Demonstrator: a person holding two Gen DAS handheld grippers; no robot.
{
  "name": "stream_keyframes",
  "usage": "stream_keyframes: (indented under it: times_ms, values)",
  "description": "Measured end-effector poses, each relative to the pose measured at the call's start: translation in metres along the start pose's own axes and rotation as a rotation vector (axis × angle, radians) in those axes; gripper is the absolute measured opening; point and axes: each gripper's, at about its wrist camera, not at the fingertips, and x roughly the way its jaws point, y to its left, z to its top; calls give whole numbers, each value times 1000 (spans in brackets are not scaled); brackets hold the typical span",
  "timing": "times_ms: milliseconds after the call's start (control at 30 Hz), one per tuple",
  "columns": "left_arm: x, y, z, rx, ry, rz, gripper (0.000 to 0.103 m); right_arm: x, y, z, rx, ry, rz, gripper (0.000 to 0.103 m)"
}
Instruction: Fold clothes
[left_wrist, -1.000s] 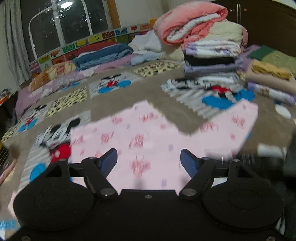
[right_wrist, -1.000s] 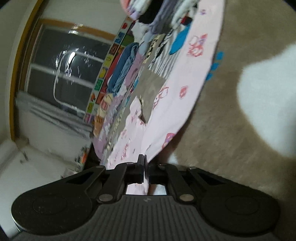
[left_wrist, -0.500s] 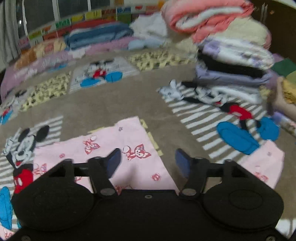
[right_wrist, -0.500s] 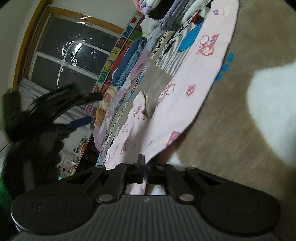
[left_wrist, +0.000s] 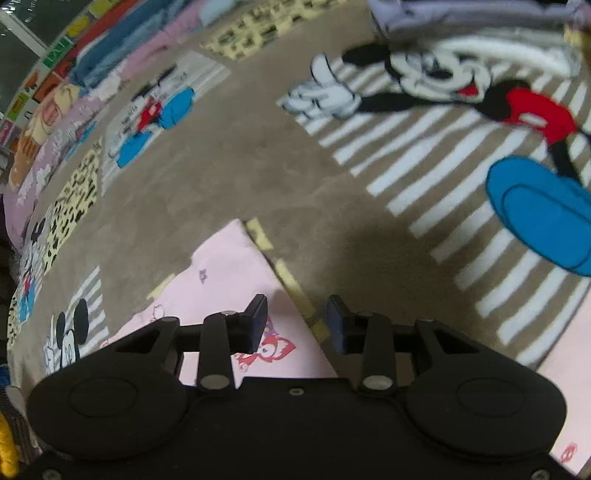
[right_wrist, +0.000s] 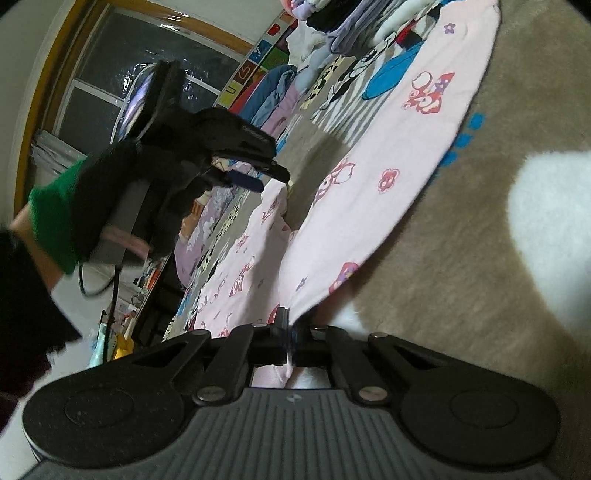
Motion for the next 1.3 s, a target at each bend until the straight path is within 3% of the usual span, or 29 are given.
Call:
stream_keyframes:
  times_ms: [133,233,500,567,633,800,900,1200,1300]
  values:
    - [15,-8,14,14,53,75,36,-1,1,1,10,9,0,0]
    - [27,-13,22,44,69,177,35,-2,1,0,18,14,0,1]
    - [51,-16,40,86,118,290,34,-4,0,1,25,28,1,1]
    - [55,-14,43,77,132,285,14,-5,0,0,25,31,-2,1]
    - [57,-10,43,62,142,279,6,-6,1,1,19,41,-5,1]
    - [51,5,42,0,114,226,4,-11,6,3,-33,37,-13,2]
    - [39,21,41,-72,77,158,4,-16,15,12,-88,-12,-12,7]
    - [9,74,16,-262,-79,-27,4,-28,47,3,-373,-75,-19,6]
    - [6,92,1,-309,-117,-67,4,-29,67,-8,-534,-84,-19,6]
